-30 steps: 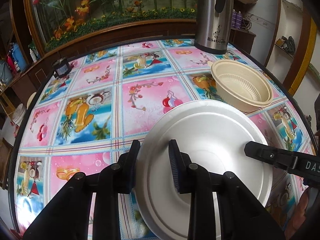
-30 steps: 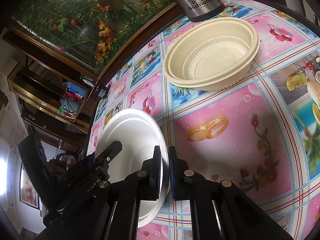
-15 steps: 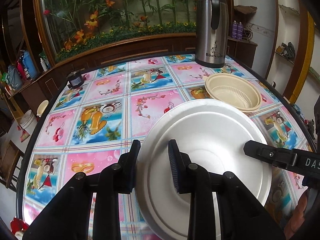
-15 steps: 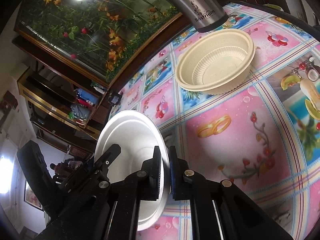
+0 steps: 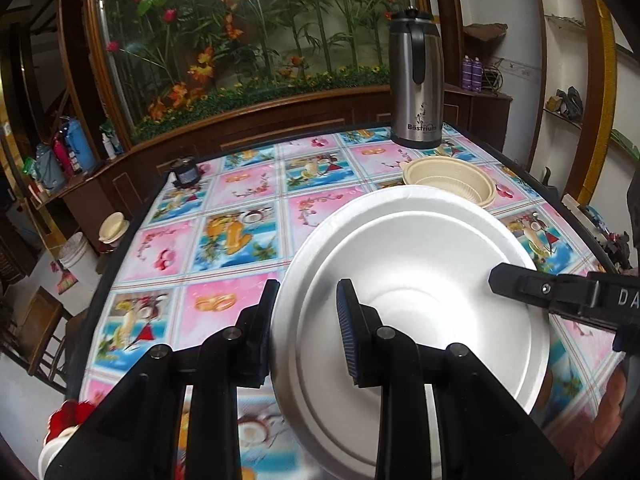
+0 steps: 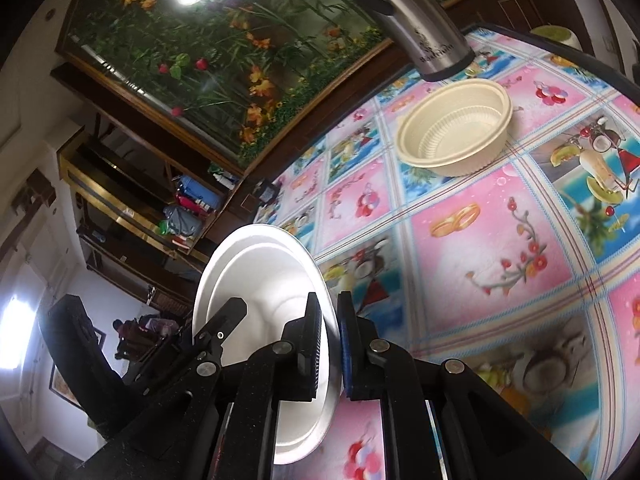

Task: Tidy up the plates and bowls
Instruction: 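Carry the white bowl with the right gripper to the stack in the left gripper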

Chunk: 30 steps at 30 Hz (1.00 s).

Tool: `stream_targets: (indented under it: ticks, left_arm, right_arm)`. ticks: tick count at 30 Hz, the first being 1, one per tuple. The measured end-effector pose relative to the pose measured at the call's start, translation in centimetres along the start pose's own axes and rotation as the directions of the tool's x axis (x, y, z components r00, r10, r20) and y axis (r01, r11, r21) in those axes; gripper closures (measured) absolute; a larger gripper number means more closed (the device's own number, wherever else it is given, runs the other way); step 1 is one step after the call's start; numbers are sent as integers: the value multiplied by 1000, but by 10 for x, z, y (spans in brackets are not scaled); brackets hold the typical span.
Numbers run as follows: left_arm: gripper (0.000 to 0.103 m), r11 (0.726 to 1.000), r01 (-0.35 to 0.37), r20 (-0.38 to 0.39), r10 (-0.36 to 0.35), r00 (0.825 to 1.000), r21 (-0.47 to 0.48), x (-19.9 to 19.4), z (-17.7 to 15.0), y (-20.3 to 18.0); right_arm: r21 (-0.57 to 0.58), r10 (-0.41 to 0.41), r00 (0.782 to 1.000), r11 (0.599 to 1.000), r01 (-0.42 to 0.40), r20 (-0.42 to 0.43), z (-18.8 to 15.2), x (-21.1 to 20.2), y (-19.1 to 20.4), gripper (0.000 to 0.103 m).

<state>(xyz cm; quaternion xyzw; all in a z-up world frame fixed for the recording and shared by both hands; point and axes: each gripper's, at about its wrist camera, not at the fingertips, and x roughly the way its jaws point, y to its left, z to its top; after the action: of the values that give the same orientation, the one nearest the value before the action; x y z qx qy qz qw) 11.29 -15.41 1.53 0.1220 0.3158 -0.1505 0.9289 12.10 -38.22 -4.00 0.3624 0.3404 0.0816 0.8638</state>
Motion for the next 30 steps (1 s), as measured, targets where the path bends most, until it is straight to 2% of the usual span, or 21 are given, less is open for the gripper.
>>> stream_targets:
  ticks: [11, 19, 25, 30]
  left_arm:
    - [77, 995, -90, 70, 92, 993, -40, -63, -28, 48]
    - [77, 977, -177, 121, 191, 974, -114, -107, -54, 99]
    - [77, 944, -245, 95, 271, 958, -221, -122, -76, 162]
    - [77, 919, -270, 46, 295, 954, -288, -125, -97, 205]
  right_arm:
    - [-90, 62, 997, 994, -65, -41, -38, -7, 62, 95]
    - [-161, 106, 990, 980, -121, -95, -74, 7, 121, 92]
    - [-213, 129, 973, 962, -170, -192, -111, 44, 174, 91]
    - [-238, 148, 953, 948, -213, -264, -138, 77, 215, 91]
